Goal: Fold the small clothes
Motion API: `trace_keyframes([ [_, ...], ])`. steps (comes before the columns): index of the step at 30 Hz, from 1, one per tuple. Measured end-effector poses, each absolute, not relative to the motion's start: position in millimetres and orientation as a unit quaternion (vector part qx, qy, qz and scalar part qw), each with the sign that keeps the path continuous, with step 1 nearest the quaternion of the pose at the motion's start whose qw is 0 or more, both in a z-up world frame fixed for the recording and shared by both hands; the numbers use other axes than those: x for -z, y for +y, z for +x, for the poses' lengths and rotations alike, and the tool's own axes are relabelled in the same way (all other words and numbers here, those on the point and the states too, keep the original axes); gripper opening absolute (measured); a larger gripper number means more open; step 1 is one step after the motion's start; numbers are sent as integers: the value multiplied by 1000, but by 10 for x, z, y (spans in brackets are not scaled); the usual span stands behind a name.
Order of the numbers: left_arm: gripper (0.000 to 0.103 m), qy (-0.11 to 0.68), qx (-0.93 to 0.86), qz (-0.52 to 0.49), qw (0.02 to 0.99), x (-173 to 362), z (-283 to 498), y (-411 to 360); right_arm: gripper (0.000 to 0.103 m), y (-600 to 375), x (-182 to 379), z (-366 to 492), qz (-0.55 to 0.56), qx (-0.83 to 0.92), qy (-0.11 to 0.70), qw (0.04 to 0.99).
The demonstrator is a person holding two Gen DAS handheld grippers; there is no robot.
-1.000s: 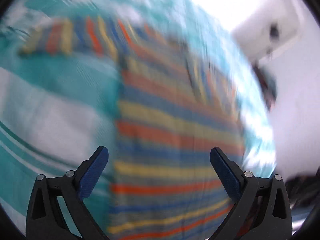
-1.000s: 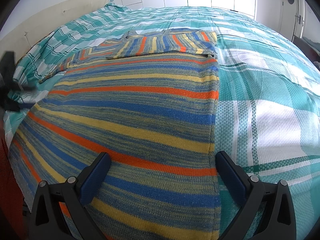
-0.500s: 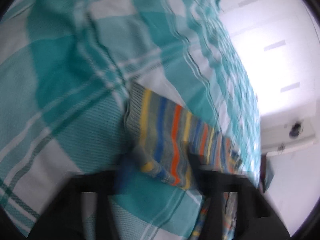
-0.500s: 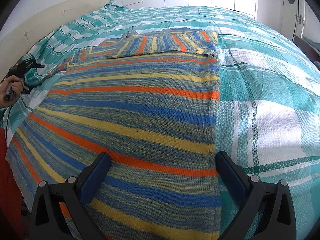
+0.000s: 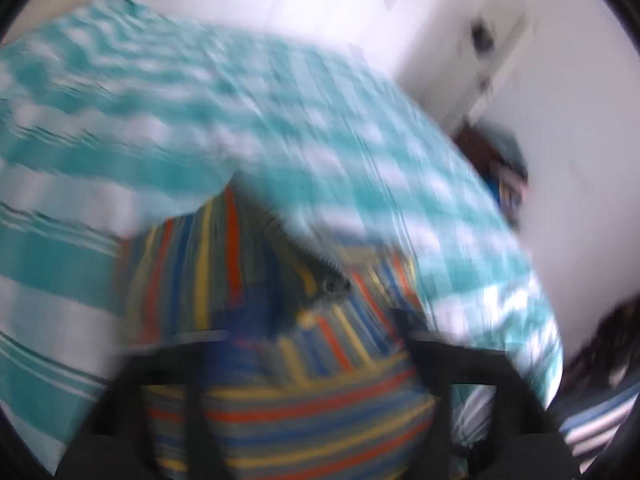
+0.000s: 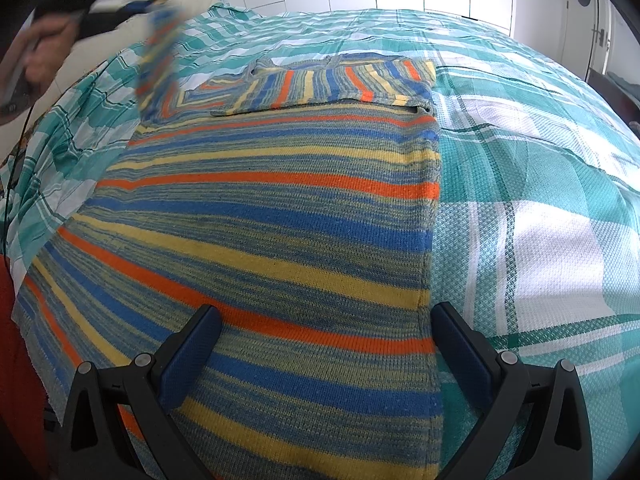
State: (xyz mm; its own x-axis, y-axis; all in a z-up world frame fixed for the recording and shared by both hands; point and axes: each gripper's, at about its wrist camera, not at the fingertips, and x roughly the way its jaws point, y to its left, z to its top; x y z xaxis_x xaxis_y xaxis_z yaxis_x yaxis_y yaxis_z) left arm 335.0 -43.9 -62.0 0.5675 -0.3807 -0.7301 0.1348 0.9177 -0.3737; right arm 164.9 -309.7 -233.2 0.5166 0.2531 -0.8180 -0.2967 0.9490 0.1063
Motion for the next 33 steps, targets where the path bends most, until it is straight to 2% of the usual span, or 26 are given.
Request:
trace_keyframes([
  [4, 77, 520, 177, -160, 820, 1411, 2863, -854, 103, -3090, 2330, 1644, -23, -158, 467, 870],
  [7, 77, 540, 147, -175, 810, 1730, 2214, -561, 103, -3084, 2328, 1634, -22, -158, 467, 870],
  [14, 82, 487, 56, -187, 851, 1730, 1313, 340, 103, -3054, 2341, 1659, -28, -154, 469, 869],
  [19, 82, 464, 31, -220, 857, 1590, 1692, 725, 103, -3044, 2344, 1660, -31, -150, 466, 871],
  [25, 82, 444, 3, -160, 881, 1239, 2796, 878, 103, -3038, 2348, 1660, -34, -149, 464, 872],
  [29, 81, 492, -26, -121, 862, 1569, 3302, 847, 103, -3037, 2348, 1661, -34, -149, 464, 872],
  [30, 78, 518, -25, -97, 849, 1755, 3333, 809, 103, -3037, 2347, 1661, -34, -149, 464, 872],
  [31, 66, 549, -23, -66, 833, 1937, 3330, 769, 103, -3036, 2347, 1661, -34, -149, 465, 872],
  [32, 66, 562, -19, -29, 827, 2075, 3267, 717, 103, -3037, 2346, 1659, -33, -149, 465, 872],
  [33, 66, 542, -16, -5, 840, 2071, 3163, 700, 103, -3035, 2346, 1662, -33, -150, 465, 872],
])
